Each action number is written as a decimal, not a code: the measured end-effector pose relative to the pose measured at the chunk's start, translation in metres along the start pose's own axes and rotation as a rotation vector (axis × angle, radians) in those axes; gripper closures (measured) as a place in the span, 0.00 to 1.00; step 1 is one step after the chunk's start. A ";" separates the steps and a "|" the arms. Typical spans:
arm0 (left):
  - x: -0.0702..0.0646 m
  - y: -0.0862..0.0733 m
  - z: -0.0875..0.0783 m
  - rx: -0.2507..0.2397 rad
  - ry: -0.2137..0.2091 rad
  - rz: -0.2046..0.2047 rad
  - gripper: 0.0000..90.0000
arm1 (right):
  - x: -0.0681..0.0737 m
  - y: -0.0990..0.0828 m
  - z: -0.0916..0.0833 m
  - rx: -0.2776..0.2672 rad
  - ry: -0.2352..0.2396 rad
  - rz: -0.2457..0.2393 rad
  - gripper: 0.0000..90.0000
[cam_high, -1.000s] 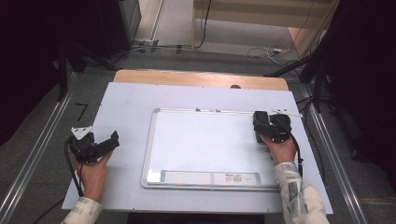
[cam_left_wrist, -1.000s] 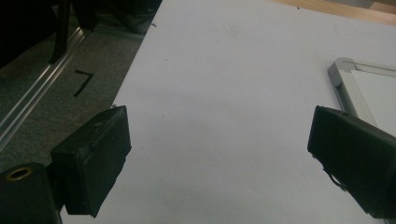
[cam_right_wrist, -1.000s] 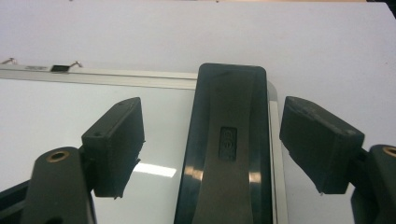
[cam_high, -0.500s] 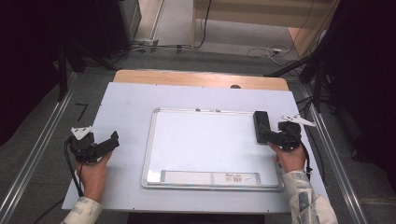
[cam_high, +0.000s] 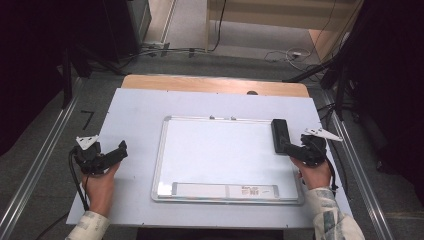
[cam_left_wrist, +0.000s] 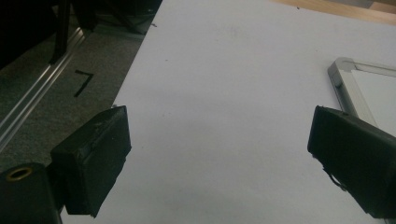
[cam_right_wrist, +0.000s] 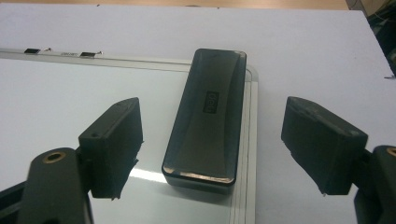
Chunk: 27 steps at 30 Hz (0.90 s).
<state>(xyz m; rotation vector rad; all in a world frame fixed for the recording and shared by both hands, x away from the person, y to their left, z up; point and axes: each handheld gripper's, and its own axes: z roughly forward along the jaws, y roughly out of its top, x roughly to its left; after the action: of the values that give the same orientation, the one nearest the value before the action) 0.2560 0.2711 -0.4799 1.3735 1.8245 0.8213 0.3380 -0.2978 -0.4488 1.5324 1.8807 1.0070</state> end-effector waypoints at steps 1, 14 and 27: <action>0.000 0.000 0.000 0.001 0.000 0.000 0.07 | 0.000 0.000 -0.001 0.002 0.001 0.001 0.21; -0.001 0.000 0.001 0.000 -0.002 -0.001 0.07 | -0.008 -0.007 -0.009 0.006 -0.006 -0.007 0.21; -0.001 0.000 0.001 -0.002 -0.004 -0.003 0.07 | -0.019 -0.016 -0.019 0.007 -0.022 -0.013 0.21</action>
<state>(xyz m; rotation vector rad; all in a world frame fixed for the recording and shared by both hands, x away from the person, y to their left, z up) 0.2568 0.2701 -0.4800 1.3701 1.8211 0.8185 0.3184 -0.3221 -0.4509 1.5278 1.8783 0.9747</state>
